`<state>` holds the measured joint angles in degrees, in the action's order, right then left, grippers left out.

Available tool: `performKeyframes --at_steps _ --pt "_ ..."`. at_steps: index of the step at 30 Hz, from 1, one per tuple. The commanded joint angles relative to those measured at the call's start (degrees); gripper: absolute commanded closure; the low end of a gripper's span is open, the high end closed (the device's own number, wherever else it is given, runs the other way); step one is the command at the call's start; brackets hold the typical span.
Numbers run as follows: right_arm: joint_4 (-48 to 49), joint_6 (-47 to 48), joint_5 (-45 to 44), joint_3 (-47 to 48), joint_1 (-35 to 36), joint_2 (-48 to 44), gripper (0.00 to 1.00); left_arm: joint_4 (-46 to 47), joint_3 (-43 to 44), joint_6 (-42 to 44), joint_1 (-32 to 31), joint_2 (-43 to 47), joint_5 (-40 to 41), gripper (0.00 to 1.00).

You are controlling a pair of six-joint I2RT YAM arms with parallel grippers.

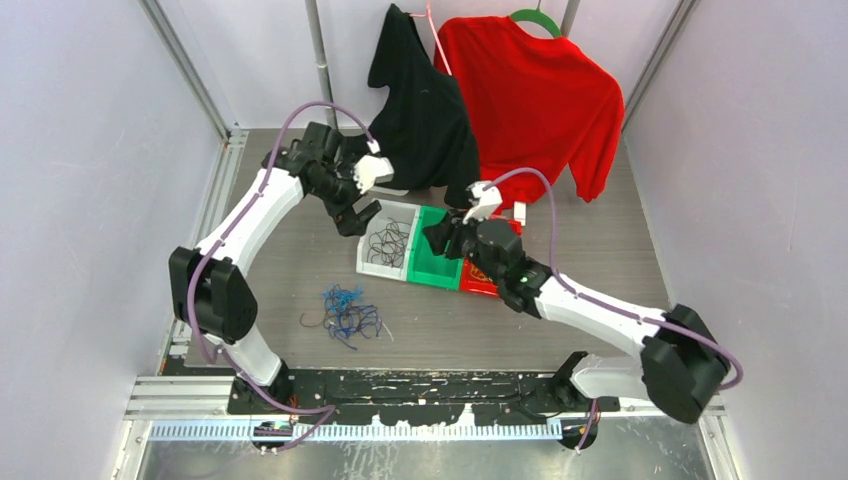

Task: Untangle the cables

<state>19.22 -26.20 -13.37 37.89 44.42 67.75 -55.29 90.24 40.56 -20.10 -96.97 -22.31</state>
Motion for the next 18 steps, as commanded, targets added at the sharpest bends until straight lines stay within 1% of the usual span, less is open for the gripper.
performKeyframes --at_steps 1,4,6,7,8,9,11,13,15,18 --pt "5.9 -4.7 21.9 6.1 -0.2 7.3 0.51 -2.2 0.5 -5.5 4.9 6.0 -4.8 0.00" --pt "5.9 -6.2 31.4 8.8 -0.4 12.9 0.55 -7.6 0.2 -2.7 9.5 8.4 -9.6 0.00" --pt "5.5 -7.3 35.0 10.8 -1.0 16.8 0.60 -10.8 -2.1 -0.5 12.3 10.6 -11.8 0.00" --pt "4.7 -7.4 35.9 12.1 -1.4 18.5 0.65 -10.6 -4.3 -0.4 13.4 12.0 -12.2 0.00" --pt "3.4 -7.4 35.5 13.4 -1.8 20.4 0.69 -9.9 -6.7 -0.1 14.8 13.4 -12.6 0.01" --pt "2.0 -7.1 35.0 14.6 -2.5 22.1 0.71 -9.0 -9.4 0.1 15.9 15.0 -12.8 0.00" --pt "-0.9 -5.6 34.6 17.7 -3.8 25.2 0.73 -8.7 -13.5 0.3 16.9 17.7 -13.1 0.00" --pt "-4.5 -2.7 33.1 21.3 -4.0 28.0 0.74 -11.4 -16.0 1.5 17.0 19.1 -14.3 0.00" --pt "-7.4 -1.1 32.4 25.3 -4.0 31.6 0.76 -15.1 -18.1 5.1 17.0 20.1 -14.6 0.00" --pt "-11.1 0.9 29.9 31.0 -4.1 35.8 0.80 -17.7 -22.8 12.3 17.1 22.1 -11.9 0.01"
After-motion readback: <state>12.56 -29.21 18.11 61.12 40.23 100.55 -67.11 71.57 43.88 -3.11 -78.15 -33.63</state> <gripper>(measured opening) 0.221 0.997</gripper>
